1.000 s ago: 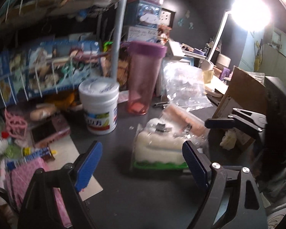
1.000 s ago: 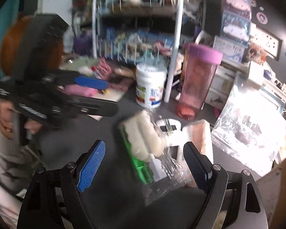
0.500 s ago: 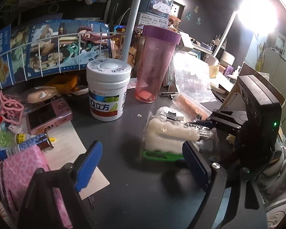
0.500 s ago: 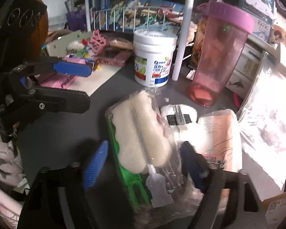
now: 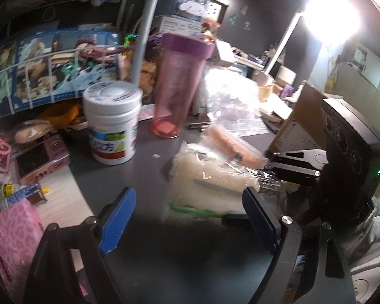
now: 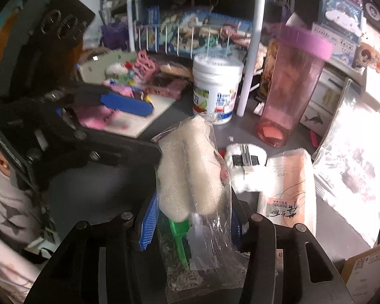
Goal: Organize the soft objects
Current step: 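Return to the desk and grasp the bagged white sponge brush with the right tool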
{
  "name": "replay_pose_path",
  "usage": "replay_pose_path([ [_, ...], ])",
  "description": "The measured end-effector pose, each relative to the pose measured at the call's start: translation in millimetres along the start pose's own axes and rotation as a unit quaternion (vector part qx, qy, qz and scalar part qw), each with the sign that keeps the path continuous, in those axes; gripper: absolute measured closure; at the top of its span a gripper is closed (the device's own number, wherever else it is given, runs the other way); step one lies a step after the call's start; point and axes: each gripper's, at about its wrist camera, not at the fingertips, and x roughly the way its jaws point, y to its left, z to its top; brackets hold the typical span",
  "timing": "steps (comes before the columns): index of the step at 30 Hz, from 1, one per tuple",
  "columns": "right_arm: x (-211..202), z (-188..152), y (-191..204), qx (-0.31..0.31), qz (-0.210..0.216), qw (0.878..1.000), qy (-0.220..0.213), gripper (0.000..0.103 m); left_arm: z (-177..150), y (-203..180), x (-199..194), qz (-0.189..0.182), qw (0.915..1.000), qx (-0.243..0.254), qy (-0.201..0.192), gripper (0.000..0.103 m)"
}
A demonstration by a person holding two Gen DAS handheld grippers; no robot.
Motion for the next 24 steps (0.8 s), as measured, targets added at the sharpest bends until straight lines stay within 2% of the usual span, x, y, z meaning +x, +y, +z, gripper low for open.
replay_pose_path([
  [6,-42.0,4.9,6.5,0.014,0.007,0.998,-0.064,0.06,12.3,-25.8,-16.9,-0.044,0.9987,0.01,-0.023,0.019],
  [9,-66.9,5.2,6.5,0.022,0.007,0.995,-0.099,0.06,21.0,-42.4,-29.4,-0.05,0.9976,0.022,-0.042,0.02],
  [11,-82.2,5.3,7.4,0.026,0.008,0.993,-0.119,0.06,28.6,-56.9,-37.0,-0.052,0.9964,0.037,-0.056,0.025],
  [13,-94.0,5.1,9.2,0.023,0.005,0.991,-0.134,0.06,34.6,-69.4,-45.0,-0.056,0.9949,0.048,-0.069,0.036],
  [16,-117.8,3.6,13.1,0.02,-0.017,0.986,-0.166,0.06,45.5,-90.8,-58.0,-0.044,0.9918,0.073,-0.095,0.045],
  [19,-137.7,1.2,10.2,0.027,-0.025,0.982,-0.187,0.06,56.2,-109.8,-69.4,-0.047,0.988,0.091,-0.115,0.048],
  [24,-181.4,-8.2,-1.6,0.035,-0.046,0.972,-0.228,0.06,75.4,-147.0,-77.3,-0.048,0.9804,0.131,-0.14,0.049],
])
